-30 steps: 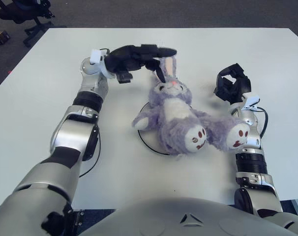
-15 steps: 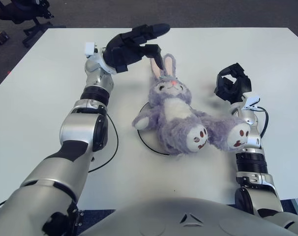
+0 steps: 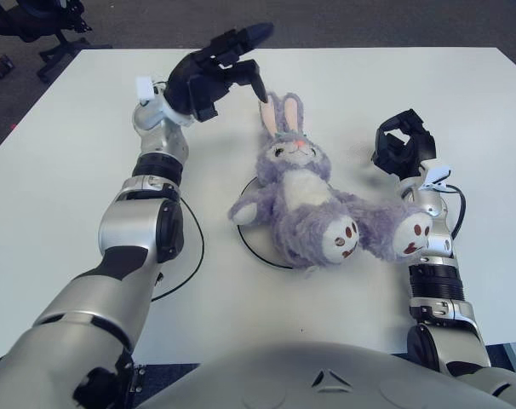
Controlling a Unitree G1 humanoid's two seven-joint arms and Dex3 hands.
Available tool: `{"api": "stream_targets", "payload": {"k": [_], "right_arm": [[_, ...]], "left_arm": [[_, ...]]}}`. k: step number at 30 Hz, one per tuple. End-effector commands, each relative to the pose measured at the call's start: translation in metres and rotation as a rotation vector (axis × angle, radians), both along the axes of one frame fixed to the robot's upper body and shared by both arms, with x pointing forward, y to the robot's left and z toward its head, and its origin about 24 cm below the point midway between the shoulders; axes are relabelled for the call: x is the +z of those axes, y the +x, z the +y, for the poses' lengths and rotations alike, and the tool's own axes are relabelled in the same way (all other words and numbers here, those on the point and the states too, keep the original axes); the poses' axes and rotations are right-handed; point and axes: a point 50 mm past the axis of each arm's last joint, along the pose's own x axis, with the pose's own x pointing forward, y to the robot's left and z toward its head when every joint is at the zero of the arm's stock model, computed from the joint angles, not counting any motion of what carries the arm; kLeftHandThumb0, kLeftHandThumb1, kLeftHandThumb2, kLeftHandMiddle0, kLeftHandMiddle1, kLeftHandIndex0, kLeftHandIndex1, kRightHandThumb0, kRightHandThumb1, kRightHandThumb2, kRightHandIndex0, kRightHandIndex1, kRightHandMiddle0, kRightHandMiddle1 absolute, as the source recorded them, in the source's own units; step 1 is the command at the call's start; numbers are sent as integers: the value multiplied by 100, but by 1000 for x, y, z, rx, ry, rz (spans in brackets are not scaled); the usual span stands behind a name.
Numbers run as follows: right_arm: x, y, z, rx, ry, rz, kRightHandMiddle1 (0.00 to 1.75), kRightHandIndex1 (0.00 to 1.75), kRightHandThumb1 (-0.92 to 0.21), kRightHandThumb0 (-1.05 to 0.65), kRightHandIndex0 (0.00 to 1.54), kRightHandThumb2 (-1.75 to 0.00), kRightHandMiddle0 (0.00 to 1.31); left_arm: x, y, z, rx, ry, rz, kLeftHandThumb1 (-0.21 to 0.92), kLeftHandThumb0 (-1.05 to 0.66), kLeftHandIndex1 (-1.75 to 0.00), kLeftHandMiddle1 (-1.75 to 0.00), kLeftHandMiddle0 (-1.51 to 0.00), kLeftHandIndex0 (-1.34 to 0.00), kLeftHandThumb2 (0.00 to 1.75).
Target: Put the doll into the plate.
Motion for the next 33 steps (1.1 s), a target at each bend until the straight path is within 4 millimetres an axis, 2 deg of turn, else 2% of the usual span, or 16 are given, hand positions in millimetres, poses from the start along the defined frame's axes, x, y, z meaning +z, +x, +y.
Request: {"api": "stream_targets", "payload": {"k": [1, 8, 12, 17, 18, 20, 21, 25, 28, 33], "right_arm": [[4, 2, -3, -9, -8, -11, 175, 175, -66, -38, 84, -86, 36], [3, 2, -6, -11, -9, -9, 175, 175, -66, -38, 84, -86, 36], [3, 3, -7, -11, -9, -7, 175, 175, -66, -38, 84, -86, 36], [1, 3, -10, -11, -9, -2, 175, 175, -66, -38, 84, -86, 36], [1, 3, -11, -11, -9, -2, 175, 175, -66, -38, 84, -86, 36], [1, 3, -12, -12, -9, 0, 175, 175, -66, -38, 84, -86, 36], [1, 3, -12, -12, -9, 0, 175, 175, -66, -38, 84, -86, 36], [0, 3, -16, -14, -10, 3, 175, 175, -66, -38, 83, -86, 36], [-1, 3, -19, -15, -10, 6, 175, 175, -66, -38, 83, -86, 36], [-3, 3, -22, -15, -8, 9, 175, 175, -66, -38, 83, -86, 36]], "left_arm": [[-12, -4, 19, 116, -13, 55, 92, -90, -1, -137, -48, -24, 107], [-35, -6, 30, 342, -72, 216, 92, -86, -2, -128, -52, -26, 105], [-43, -10, 27, 407, -83, 248, 92, -82, -3, -134, -51, -28, 104], [-69, -16, 25, 488, -145, 426, 92, -73, -7, -145, -49, -37, 102], [-72, -17, 26, 498, -158, 451, 92, -69, -16, -147, -49, -40, 99], [-79, -20, 27, 512, -183, 511, 92, -60, -55, -151, -50, -37, 91], [-82, -21, 27, 515, -191, 538, 92, -51, -89, -160, -52, -38, 85], [-90, -26, 26, 527, -209, 609, 92, -33, -151, -171, -60, -41, 72], [-91, -28, 24, 532, -208, 626, 92, -27, -167, -174, -65, -44, 66], [-88, -28, 21, 565, -195, 646, 92, -26, -173, -174, -67, -47, 63]]}}
